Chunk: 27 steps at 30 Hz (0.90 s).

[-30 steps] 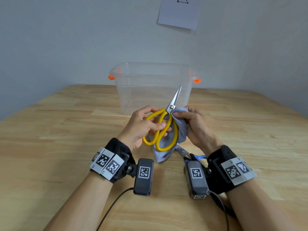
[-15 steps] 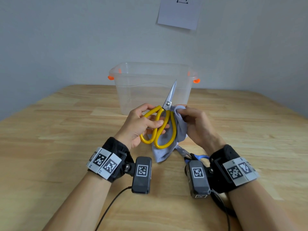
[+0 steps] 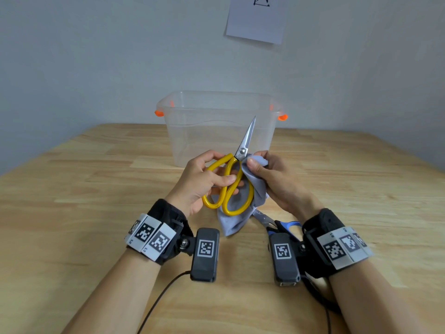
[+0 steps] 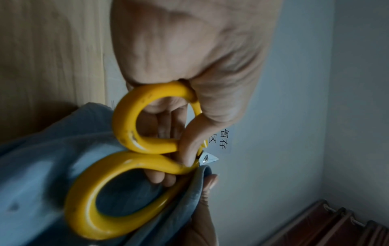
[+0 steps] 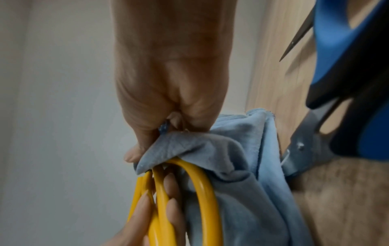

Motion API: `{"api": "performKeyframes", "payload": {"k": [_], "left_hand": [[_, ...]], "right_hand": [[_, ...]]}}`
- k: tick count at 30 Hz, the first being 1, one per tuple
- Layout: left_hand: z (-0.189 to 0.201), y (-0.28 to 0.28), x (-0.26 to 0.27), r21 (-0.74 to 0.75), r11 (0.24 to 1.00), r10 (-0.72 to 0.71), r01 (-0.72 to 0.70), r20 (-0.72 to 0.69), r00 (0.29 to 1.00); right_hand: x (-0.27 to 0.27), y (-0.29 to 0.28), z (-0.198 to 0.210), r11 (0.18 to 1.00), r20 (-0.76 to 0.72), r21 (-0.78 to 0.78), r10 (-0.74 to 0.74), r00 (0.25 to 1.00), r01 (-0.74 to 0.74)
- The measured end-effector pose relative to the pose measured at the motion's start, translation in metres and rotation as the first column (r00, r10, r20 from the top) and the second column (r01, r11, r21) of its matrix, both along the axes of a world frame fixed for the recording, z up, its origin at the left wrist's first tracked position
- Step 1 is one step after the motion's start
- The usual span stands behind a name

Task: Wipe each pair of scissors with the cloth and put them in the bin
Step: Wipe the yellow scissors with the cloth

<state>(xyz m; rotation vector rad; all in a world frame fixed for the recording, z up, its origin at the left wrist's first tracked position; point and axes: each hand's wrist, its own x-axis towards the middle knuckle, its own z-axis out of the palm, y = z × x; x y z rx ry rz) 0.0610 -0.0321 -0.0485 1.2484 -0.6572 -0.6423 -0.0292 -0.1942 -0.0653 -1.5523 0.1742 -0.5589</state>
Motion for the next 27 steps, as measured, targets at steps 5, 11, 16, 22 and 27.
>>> {"api": "performKeyframes", "payload": {"k": [5, 11, 16, 22, 27], "left_hand": [[-0.0016, -0.0012, -0.0015, 0.016, 1.000, -0.002, 0.001, 0.041, 0.999], [-0.0033, -0.0018, -0.0003, 0.025, 1.000, -0.008, 0.006, 0.065, 0.998], [-0.0027, -0.0009, -0.0001, 0.040, 0.999, -0.021, 0.019, 0.068, 0.997], [-0.0021, -0.0004, -0.0005, 0.028, 0.999, -0.034, 0.033, 0.012, 0.999], [0.0003, 0.0003, -0.0009, -0.020, 0.999, -0.043, 0.042, -0.020, 0.999]], "right_hand": [[-0.0007, 0.0012, 0.0004, 0.995, -0.028, -0.102, -0.006, 1.000, 0.003], [-0.0051, 0.0055, 0.0039, 0.973, 0.029, -0.229, -0.023, 0.999, 0.029], [-0.0048, 0.0028, 0.0043, 0.973, 0.024, -0.226, -0.036, 0.999, 0.041], [-0.0042, 0.0009, 0.0022, 0.962, 0.052, -0.253, -0.093, 0.994, 0.103], [-0.0030, 0.0013, 0.0037, 0.977, 0.037, -0.168, -0.123, 0.992, 0.128]]}}
